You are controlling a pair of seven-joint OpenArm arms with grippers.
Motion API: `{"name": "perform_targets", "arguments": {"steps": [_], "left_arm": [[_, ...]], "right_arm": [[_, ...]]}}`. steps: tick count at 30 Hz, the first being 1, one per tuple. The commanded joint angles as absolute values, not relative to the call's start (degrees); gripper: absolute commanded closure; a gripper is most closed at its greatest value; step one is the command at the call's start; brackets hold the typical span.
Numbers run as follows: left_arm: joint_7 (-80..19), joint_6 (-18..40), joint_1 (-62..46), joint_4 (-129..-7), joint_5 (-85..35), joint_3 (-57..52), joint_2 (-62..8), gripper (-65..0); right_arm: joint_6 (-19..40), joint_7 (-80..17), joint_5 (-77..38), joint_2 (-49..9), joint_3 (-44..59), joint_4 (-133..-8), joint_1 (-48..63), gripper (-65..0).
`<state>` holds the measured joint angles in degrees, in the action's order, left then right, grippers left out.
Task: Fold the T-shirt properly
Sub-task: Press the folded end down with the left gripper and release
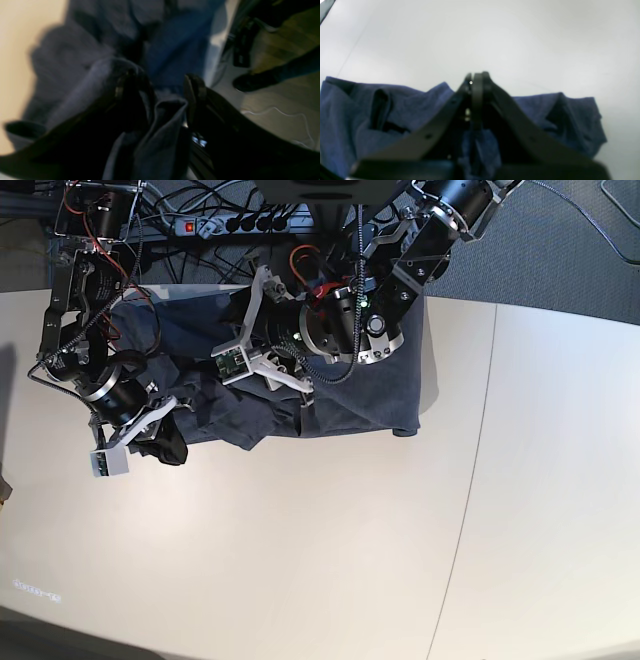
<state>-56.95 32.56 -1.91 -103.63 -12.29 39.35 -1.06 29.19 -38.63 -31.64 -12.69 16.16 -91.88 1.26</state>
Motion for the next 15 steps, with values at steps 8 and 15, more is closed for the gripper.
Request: {"name": "perform_targets", "arguments": {"steps": [8,15], "left_arm": [[-55.44,28.58,0.95,-104.84,-13.04,39.31,1.32,-32.0],[-54.63,27.46,-0.23,-104.84,-14.37,39.31,6.48,-32.0]], "right_arm": [[33.45,-37.30,-32.53,-13.32,16.36,-92.75,0.36,0.0],[33.45,-37.32,-31.97,-13.32,14.83,-92.75,0.38,0.0]]}}
